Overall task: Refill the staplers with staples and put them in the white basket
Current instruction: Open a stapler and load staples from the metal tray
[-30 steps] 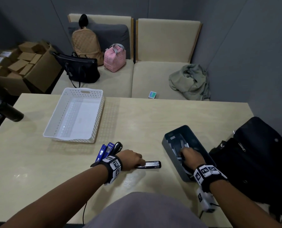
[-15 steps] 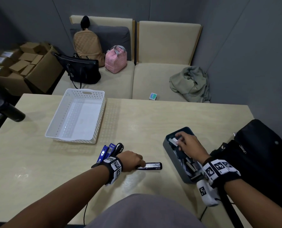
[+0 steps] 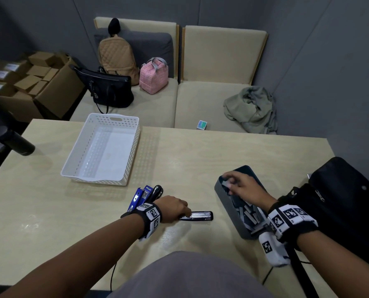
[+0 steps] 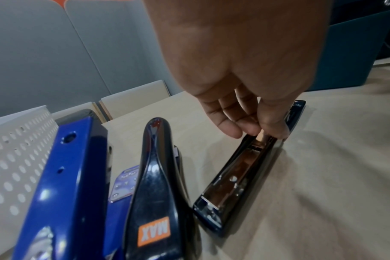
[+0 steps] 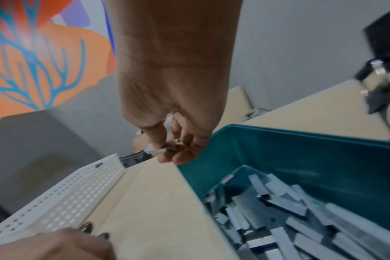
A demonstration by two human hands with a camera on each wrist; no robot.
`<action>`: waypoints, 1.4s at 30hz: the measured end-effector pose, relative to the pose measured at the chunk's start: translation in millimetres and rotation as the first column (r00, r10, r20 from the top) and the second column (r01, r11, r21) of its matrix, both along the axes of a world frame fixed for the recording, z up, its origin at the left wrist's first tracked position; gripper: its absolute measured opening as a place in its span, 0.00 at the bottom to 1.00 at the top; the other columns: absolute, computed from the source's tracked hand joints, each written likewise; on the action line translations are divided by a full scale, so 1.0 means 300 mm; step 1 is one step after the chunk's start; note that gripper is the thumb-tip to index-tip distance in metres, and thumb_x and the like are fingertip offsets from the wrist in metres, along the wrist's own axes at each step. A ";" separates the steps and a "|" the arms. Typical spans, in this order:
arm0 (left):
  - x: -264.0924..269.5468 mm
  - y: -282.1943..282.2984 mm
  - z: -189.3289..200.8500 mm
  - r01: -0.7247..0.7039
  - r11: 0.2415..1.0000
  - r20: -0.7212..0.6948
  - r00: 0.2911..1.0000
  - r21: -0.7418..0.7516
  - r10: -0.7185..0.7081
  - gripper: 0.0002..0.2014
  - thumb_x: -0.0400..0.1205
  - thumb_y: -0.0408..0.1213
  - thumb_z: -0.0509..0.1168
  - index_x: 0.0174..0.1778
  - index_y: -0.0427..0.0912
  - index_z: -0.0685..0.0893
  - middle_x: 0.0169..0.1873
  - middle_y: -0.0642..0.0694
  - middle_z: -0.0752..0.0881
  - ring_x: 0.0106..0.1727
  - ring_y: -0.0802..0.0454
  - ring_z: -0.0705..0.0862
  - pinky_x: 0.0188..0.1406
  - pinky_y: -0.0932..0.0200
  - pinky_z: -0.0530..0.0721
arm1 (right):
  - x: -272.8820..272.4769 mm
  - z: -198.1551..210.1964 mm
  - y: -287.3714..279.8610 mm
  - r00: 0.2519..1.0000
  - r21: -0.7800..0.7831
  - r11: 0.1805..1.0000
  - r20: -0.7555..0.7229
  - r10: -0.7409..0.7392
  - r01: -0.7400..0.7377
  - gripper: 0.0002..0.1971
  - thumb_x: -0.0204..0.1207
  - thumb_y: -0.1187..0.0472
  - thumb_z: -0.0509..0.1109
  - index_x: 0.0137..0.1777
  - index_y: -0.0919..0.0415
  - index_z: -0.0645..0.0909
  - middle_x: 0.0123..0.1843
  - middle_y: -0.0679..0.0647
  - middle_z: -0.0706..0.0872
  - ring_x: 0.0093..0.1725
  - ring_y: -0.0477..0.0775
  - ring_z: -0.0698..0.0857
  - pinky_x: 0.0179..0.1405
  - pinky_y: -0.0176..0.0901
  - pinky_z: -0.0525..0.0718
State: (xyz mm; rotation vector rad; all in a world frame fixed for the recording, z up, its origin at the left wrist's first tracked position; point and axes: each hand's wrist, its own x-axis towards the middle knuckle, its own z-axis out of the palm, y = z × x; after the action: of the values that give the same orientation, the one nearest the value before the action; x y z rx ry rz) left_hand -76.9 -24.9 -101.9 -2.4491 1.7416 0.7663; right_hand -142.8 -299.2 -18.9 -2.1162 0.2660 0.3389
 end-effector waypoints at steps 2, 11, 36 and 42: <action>-0.001 0.001 -0.001 -0.004 1.000 -0.002 1.000 -0.002 0.004 0.14 0.79 0.33 0.64 0.60 0.51 0.82 0.52 0.45 0.85 0.46 0.37 0.86 0.36 0.48 0.82 | 0.012 0.011 0.073 0.998 0.028 0.998 0.020 0.062 -0.062 0.14 0.82 0.69 0.63 0.62 0.54 0.81 0.40 0.50 0.81 0.35 0.48 0.83 0.38 0.40 0.82; -0.013 0.001 0.005 -0.049 0.999 -0.004 0.999 0.000 0.049 0.15 0.80 0.33 0.64 0.62 0.50 0.83 0.52 0.43 0.85 0.47 0.35 0.86 0.35 0.49 0.77 | -0.007 -0.119 0.245 0.976 -0.049 0.981 -0.118 0.182 -0.189 0.06 0.75 0.64 0.72 0.48 0.55 0.89 0.37 0.41 0.89 0.37 0.35 0.86 0.42 0.34 0.84; -0.012 0.011 0.024 -0.052 0.999 -0.041 0.998 -0.003 0.051 0.15 0.81 0.32 0.63 0.61 0.47 0.84 0.53 0.40 0.84 0.47 0.34 0.86 0.38 0.46 0.79 | -0.073 -0.192 0.260 0.953 -0.305 0.905 -0.046 0.298 -0.298 0.13 0.71 0.48 0.71 0.51 0.50 0.90 0.47 0.46 0.92 0.47 0.46 0.85 0.48 0.44 0.85; -0.013 0.016 0.027 -0.061 0.998 -0.066 0.996 -0.003 0.061 0.15 0.80 0.32 0.64 0.61 0.48 0.84 0.52 0.41 0.84 0.45 0.35 0.86 0.38 0.45 0.81 | -0.080 -0.204 0.281 0.856 -0.534 0.703 -0.082 0.510 -0.470 0.09 0.73 0.53 0.64 0.37 0.56 0.82 0.38 0.53 0.87 0.42 0.58 0.83 0.44 0.50 0.77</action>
State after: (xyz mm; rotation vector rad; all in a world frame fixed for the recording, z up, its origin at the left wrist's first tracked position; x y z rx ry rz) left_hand -80.8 -20.1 -93.8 -2.5190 1.6991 0.8581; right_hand -166.9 -214.9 -80.0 -2.7477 -0.3084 0.5472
